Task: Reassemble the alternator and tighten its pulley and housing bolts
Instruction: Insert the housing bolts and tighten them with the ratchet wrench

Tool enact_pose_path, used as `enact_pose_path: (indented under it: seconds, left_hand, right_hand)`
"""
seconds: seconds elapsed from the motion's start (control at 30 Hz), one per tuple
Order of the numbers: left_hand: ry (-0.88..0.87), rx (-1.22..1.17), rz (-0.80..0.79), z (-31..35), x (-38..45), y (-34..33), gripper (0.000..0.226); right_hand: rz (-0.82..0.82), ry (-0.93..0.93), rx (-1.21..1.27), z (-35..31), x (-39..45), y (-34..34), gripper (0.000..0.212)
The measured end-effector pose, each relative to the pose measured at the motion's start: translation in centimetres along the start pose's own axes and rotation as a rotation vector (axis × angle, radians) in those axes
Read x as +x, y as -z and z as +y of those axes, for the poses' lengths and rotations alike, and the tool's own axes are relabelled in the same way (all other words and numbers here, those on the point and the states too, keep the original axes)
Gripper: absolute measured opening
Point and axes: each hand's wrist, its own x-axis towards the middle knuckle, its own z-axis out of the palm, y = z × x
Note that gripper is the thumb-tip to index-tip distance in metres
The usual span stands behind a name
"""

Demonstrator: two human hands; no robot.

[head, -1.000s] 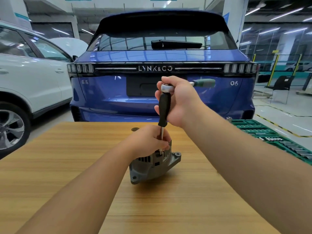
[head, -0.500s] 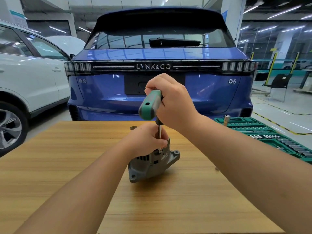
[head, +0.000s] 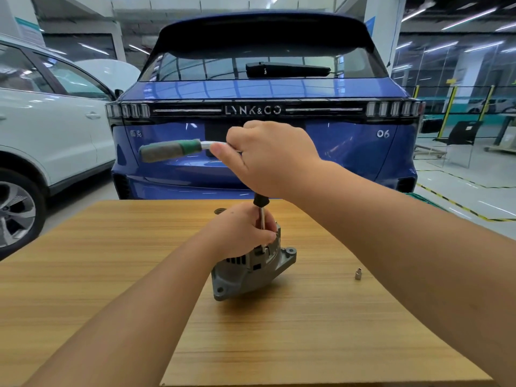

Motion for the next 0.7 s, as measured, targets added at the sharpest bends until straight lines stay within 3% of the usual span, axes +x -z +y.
enact_pose_path:
  seconds: [0.17,0.23,0.33,0.53,0.63,0.7]
  left_hand:
    - [0.002,0.003,-0.007,0.1,0.0,-0.1,0.012]
    - [0.004,0.016,-0.015,0.1,0.0,0.0,0.013]
    - [0.007,0.024,-0.015,0.1,-0.1,0.0,0.015]
    - [0.025,0.009,-0.011,0.1,0.0,0.0,0.014]
    - [0.032,0.012,-0.013,0.3,0.2,-0.1,0.013]
    - [0.039,0.016,-0.012,0.3,0.2,-0.1,0.014]
  right_hand:
    - [-0.163,-0.122,0.145,0.4,1.3,1.2,0.048]
    - [-0.278,-0.244,0.390,0.4,1.8,1.7,0.041]
    - [-0.378,-0.567,0.909,0.3,2.0,2.1,0.028]
    - [-0.307,-0.912,1.600,0.9,1.0,0.6,0.010]
    - [-0.147,-1.051,1.784,0.6,0.5,-0.4,0.010]
    - [0.019,-1.017,1.815,0.2,-0.1,-1.2,0.009]
